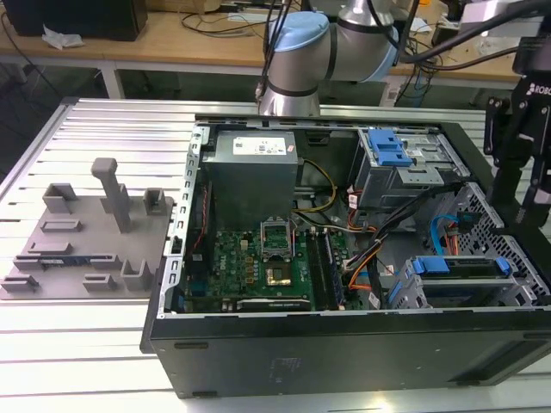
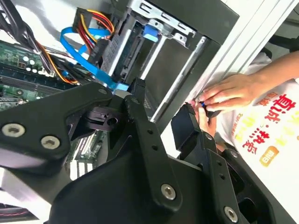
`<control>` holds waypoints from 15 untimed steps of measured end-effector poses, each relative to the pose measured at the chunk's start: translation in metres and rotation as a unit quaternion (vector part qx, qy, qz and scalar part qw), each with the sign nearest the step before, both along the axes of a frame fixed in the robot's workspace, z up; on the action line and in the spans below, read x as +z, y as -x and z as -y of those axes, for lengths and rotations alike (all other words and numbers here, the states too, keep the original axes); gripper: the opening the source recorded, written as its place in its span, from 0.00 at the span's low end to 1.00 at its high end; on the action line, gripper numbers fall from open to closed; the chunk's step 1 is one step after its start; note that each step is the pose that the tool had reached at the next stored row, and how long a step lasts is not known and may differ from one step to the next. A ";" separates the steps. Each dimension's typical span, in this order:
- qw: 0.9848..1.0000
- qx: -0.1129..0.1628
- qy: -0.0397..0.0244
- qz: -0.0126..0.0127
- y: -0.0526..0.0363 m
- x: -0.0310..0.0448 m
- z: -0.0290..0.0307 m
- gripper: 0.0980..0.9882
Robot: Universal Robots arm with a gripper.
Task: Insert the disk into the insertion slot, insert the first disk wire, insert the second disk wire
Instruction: 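Insert the first disk wire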
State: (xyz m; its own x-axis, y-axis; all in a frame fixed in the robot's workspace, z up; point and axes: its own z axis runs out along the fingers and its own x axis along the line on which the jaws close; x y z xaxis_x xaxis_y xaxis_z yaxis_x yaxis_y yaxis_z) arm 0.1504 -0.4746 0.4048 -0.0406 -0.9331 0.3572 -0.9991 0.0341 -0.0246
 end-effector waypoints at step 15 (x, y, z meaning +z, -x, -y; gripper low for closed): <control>0.999 -0.047 0.000 0.000 -0.0021 -0.0147 -0.0124 0.28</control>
State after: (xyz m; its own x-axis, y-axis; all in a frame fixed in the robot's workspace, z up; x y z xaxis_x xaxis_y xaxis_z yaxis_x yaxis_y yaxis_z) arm 0.1525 -0.4622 0.3902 -0.1278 -0.9252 0.3573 -0.9915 0.1275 -0.0246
